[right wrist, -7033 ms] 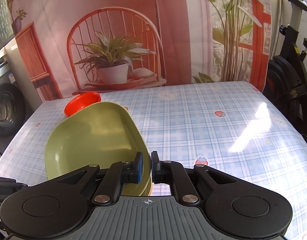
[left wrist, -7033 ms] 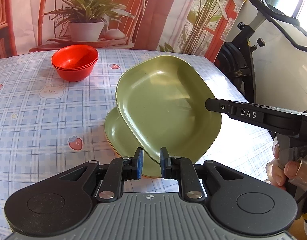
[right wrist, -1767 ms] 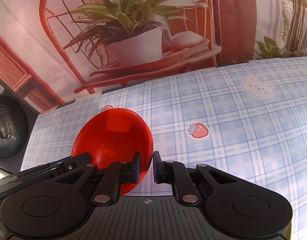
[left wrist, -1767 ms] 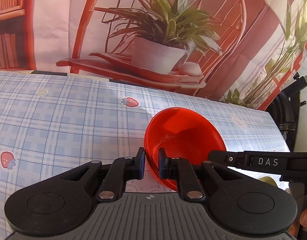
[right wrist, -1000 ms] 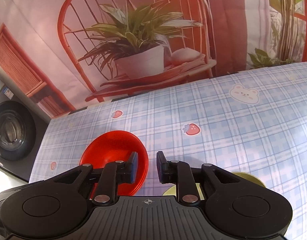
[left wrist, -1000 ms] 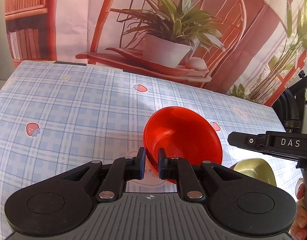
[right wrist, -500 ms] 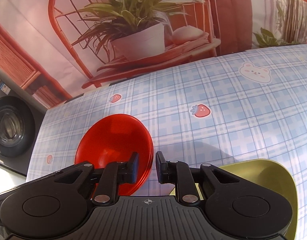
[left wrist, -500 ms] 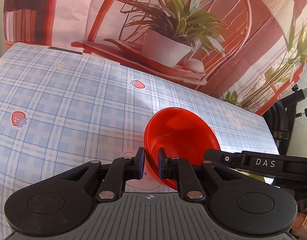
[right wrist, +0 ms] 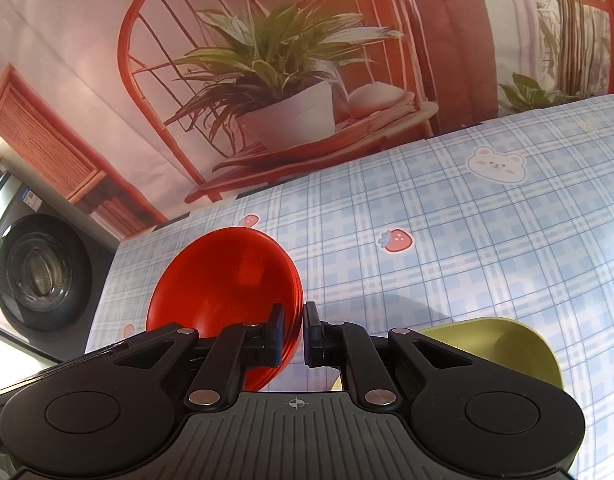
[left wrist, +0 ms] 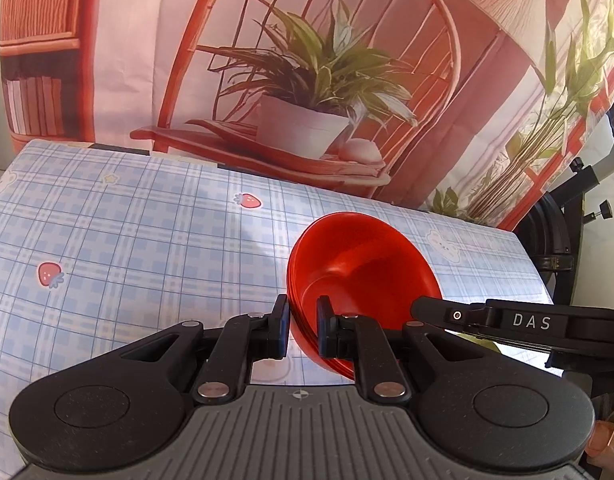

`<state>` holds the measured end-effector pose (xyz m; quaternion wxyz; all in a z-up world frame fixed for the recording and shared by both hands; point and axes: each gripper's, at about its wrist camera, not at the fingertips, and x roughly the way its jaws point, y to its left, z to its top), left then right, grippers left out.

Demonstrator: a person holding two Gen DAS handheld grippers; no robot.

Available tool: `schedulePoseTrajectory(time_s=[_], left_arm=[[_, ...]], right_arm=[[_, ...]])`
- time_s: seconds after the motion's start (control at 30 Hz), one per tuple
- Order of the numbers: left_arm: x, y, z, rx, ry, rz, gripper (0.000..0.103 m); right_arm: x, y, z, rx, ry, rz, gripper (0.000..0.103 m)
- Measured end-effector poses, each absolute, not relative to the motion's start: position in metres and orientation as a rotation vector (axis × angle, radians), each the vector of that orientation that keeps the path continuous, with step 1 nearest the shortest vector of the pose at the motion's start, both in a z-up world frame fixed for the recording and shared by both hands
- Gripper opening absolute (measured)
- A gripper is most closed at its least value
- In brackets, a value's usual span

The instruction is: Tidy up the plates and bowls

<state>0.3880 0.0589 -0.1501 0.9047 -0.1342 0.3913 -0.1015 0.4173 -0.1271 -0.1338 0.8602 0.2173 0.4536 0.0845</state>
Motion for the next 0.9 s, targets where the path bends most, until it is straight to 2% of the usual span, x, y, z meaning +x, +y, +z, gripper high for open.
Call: schedulePoseTrajectory(time_s=[0.4,0.9], left_arm=[[0.349,-0.014,-0.132,-0.180,0.801,-0.305,0.016],[0.318,-0.056,-0.167,-0.077,0.872,-0.326,0.017]], right_arm=[[0.360,-0.197,-0.105,0.444,0.865,0.143,0.008],[0.313,-0.232,-0.140,0.441,0.914,0.099,0.008]])
